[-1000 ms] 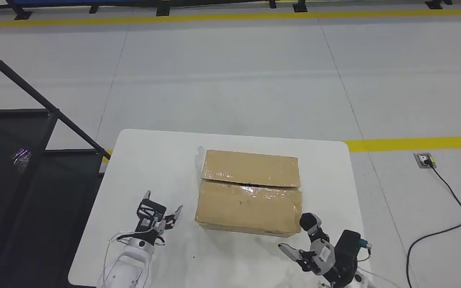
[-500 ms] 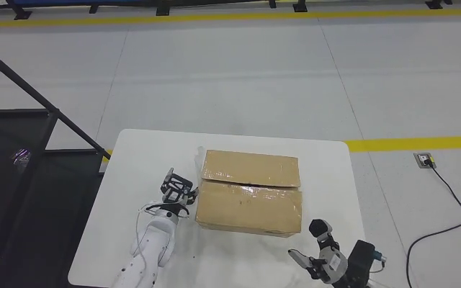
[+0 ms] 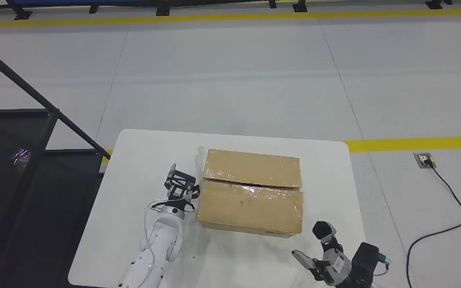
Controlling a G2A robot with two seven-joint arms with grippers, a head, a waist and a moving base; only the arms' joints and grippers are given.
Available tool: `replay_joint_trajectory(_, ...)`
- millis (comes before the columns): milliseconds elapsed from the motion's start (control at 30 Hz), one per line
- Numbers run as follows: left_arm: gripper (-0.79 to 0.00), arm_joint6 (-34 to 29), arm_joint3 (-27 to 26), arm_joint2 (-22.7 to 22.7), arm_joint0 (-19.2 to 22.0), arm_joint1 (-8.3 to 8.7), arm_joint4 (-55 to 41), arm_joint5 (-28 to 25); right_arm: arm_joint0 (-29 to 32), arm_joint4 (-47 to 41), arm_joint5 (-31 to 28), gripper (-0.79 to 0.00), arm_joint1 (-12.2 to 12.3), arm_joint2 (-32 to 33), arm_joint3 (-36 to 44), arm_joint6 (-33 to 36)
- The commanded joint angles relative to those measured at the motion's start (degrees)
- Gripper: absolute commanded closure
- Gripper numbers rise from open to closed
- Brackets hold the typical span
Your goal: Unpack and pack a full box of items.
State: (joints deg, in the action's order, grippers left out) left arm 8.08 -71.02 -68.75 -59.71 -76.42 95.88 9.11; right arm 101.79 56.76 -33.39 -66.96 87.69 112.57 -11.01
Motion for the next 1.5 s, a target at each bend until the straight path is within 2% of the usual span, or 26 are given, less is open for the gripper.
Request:
replay_joint_trajectory(0, -0.785, 0.66, -0.81, -0.65, -0.65, -0.02, -0.5, 1.3, -0.49, -0.28, -0.04, -0.785, 0.01, -0.14, -0.12, 0.64)
replay_joint_trajectory(300, -0.785, 3.45, -6.59, -5.14, -5.66, 0.25, -3.69, 5.34, -1.58, -0.93, -0.26, -0.785, 0.06, -0.48, -0.48, 2.05)
replay_joint_trajectory(533, -0.785, 5.75, -9.75, -7.91, -10.39, 0.53, -1.57, 10.15, -1.98, -0.98, -0.45, -0.785, 0.08, -0.86, -0.61, 2.23)
replay_joint_trajectory(867, -0.785, 4.91, -8.74, -9.69, -13.63, 0.79, 1.06, 9.75, -3.57, -0.9, -0.68, -0.785, 0.05, -2.09, -1.38, 3.01)
replay_joint_trajectory(1467, -0.785, 3.16, -8.2, -14.31, -16.4, 1.0, 2.24, 12.27, -6.36, -1.46, -0.95, -0.785, 0.11, -3.72, -2.29, 5.66)
